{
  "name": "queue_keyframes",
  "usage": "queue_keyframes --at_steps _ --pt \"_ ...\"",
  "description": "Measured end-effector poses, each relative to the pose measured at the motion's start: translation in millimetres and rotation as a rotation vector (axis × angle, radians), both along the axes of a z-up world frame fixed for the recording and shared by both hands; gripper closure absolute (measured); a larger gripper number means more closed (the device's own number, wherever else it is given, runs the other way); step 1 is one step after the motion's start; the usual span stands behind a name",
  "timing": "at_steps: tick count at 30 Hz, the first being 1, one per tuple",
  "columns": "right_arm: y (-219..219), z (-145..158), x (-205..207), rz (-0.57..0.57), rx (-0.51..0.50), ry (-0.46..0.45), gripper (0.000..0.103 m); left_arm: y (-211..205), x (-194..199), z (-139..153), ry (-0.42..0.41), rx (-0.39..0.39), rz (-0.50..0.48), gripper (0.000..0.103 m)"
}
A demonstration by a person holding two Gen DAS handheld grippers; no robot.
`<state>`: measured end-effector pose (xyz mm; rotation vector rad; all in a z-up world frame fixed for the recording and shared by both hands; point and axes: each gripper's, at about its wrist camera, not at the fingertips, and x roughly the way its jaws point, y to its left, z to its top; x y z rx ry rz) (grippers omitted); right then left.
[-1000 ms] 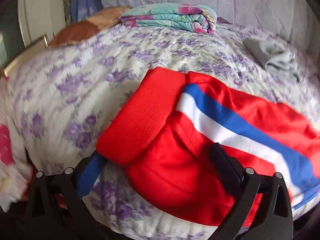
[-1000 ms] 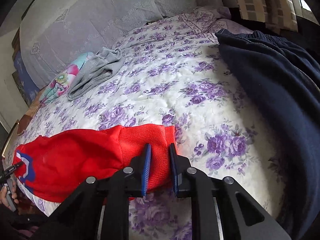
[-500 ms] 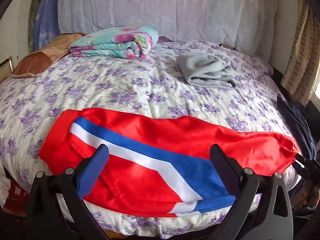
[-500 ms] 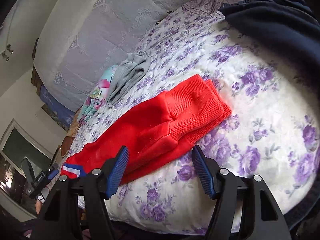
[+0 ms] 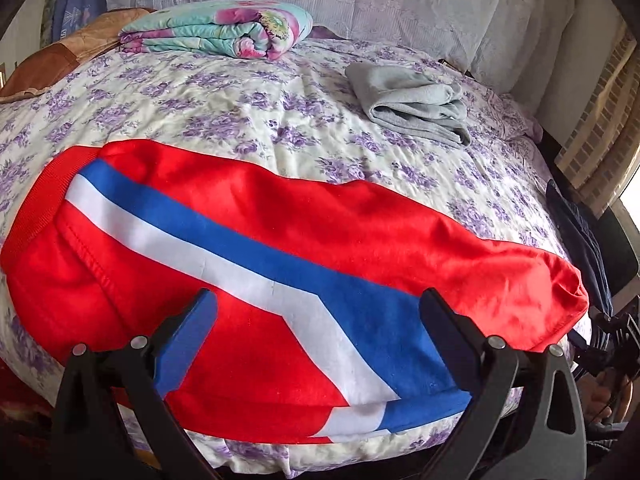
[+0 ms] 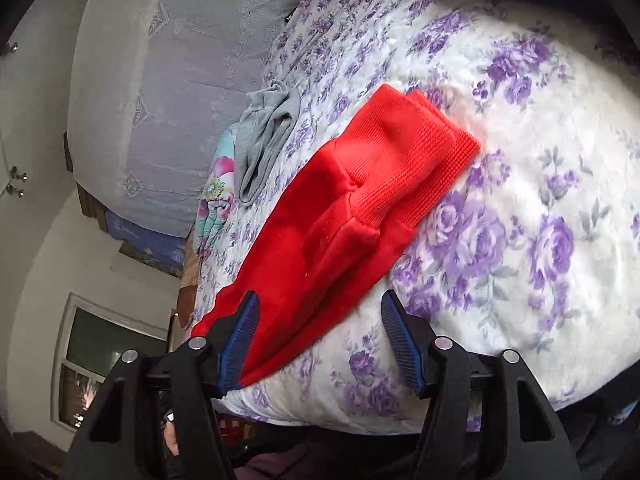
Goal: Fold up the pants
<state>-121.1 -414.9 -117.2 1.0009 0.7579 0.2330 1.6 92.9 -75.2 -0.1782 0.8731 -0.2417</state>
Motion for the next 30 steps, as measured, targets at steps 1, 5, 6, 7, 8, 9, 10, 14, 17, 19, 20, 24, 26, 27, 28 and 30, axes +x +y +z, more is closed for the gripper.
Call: queue_keyframes --at_steps 1,5,6,7,8,9,10,14,17,19,20,24,26,27,28,30 --pt "0.4 1.1 5.0 -0.022 -0.020 -0.010 0.041 -1.9 2.6 -1.0 0.005 0.001 -0.005 0.005" --pt "6.5 4.9 24.7 -0.064 -0.106 -0.015 0.059 -8.1 3.9 -2.2 0.009 -0.002 -0.030 0.005" --pt "7.5 4.2 26.9 -0.059 -0.116 -0.018 0.085 -7.4 2.8 -1.2 0.003 -0.003 -0.030 0.005" --pt "9.0 4.6 27.0 -0.053 -0.125 -0.027 0.091 -5.9 1.8 -0.5 -0.002 -0.002 -0.026 0.005" --pt "11.5 9.3 23.5 -0.071 -0.160 -0.045 0.091 -3.8 0.9 0.0 -0.005 -0.003 -0.020 0.005" --pt "16.0 18.7 20.7 -0.081 -0.220 -0.074 0.092 -1.3 0.5 0.3 -0.008 -0.004 -0.014 0.005" --pt "25.3 33.4 18.1 -0.083 -0.302 -0.111 0.093 1.0 0.3 0.1 -0.009 -0.006 -0.009 0.005" --pt "92.7 107.3 25.3 0.000 -0.679 -0.283 0.094 0.6 0.6 -1.5 -0.006 0.002 -0.017 0.005" --pt "170.7 137.7 42.7 0.169 -0.921 -0.400 0.094 3.2 -1.6 -0.1 -0.008 -0.006 -0.005 0.005" --pt "225.5 134.0 55.2 0.315 -1.015 -0.442 0.094 10.3 -5.5 3.2 -0.016 -0.018 0.020 0.005" --pt "253.2 125.6 60.4 0.407 -1.050 -0.459 0.094 15.2 -8.4 5.1 -0.021 -0.021 0.036 0.005" --pt "335.4 63.6 67.5 0.722 -1.202 -0.436 0.082 37.7 -16.3 7.1 -0.018 -0.038 0.097 0.005" --pt "351.2 37.5 62.0 0.761 -1.276 -0.442 0.073 45.0 -19.3 5.9 -0.015 -0.039 0.110 0.005" --pt "351.3 36.0 56.8 0.744 -1.305 -0.473 0.070 46.4 -20.8 5.8 -0.016 -0.032 0.114 0.005" --pt "349.6 39.5 52.5 0.737 -1.306 -0.495 0.063 47.1 -21.8 6.0 -0.019 -0.022 0.118 0.005" --pt "338.5 55.9 45.4 0.734 -1.232 -0.527 0.059 47.3 -21.3 5.2 -0.013 -0.017 0.117 0.005"
